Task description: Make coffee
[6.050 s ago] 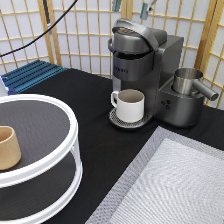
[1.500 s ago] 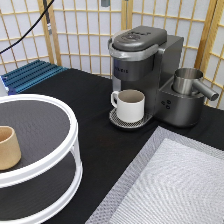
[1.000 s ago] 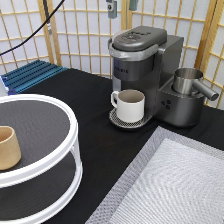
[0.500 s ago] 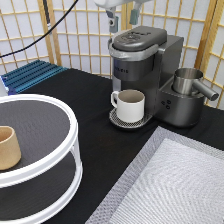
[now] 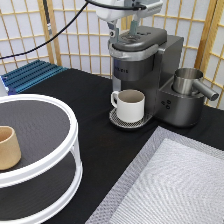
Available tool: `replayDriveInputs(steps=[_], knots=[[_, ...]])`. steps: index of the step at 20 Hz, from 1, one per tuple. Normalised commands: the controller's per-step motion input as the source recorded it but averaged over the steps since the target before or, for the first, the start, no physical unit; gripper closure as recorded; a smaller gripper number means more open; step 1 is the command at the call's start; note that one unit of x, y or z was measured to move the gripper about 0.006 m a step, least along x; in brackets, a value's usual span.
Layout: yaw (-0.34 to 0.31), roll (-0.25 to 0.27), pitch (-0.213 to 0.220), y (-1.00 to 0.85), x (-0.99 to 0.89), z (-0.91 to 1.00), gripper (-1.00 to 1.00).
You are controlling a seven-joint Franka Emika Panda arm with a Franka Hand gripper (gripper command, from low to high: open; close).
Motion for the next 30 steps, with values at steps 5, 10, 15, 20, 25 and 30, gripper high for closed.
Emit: replayDriveInputs(steps=[5, 10, 15, 20, 25, 30], knots=[[-0.007, 0.0, -0.007, 0.01, -0.48, -0.21, -1.0], [0.017, 0.015, -0.016, -0.01, -0.17, -0.63, -1.0], [0.034, -0.008, 0.035, -0.04, 0.13, -0.81, -1.0], [0.045, -0.095, -0.079, -0.06, -0.68, 1.0, -1.0], [0.068, 0.048, -0.092, -0.62, -0.27, 0.99, -1.0], [0.009, 0.11, -0.037, -0.97, -0.01, 0.33, -1.0]])
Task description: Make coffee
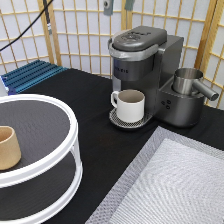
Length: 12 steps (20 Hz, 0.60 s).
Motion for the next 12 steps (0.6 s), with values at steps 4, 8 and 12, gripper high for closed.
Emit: replayDriveInputs(steps=[4, 8, 12], knots=[[0.0, 0.097, -0.031, -1.0, 0.0, 0.01, -1.0], [0.045, 0.122, -0.026, -0.96, 0.1, -0.03, -1.0], [0.117, 0.111, -0.049, -0.65, 0.12, -0.06, -1.0]])
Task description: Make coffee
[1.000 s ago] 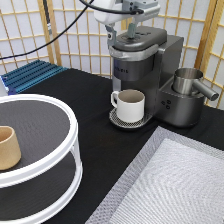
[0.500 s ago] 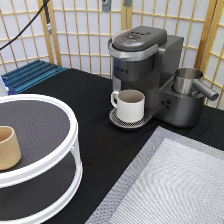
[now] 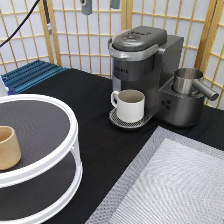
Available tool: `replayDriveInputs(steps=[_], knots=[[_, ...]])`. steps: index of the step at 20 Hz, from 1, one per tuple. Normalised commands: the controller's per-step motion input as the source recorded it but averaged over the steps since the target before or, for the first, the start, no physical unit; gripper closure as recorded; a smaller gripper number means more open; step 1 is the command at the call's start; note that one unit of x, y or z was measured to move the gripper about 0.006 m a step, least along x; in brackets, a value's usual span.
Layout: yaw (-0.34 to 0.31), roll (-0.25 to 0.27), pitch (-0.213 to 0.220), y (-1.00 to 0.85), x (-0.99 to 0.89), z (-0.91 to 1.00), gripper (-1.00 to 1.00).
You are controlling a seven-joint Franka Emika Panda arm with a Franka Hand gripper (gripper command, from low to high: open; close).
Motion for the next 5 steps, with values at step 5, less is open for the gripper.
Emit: replayDriveInputs(steps=[5], knots=[[0.0, 0.0, 0.003, 0.0, 0.0, 0.0, -1.0]])
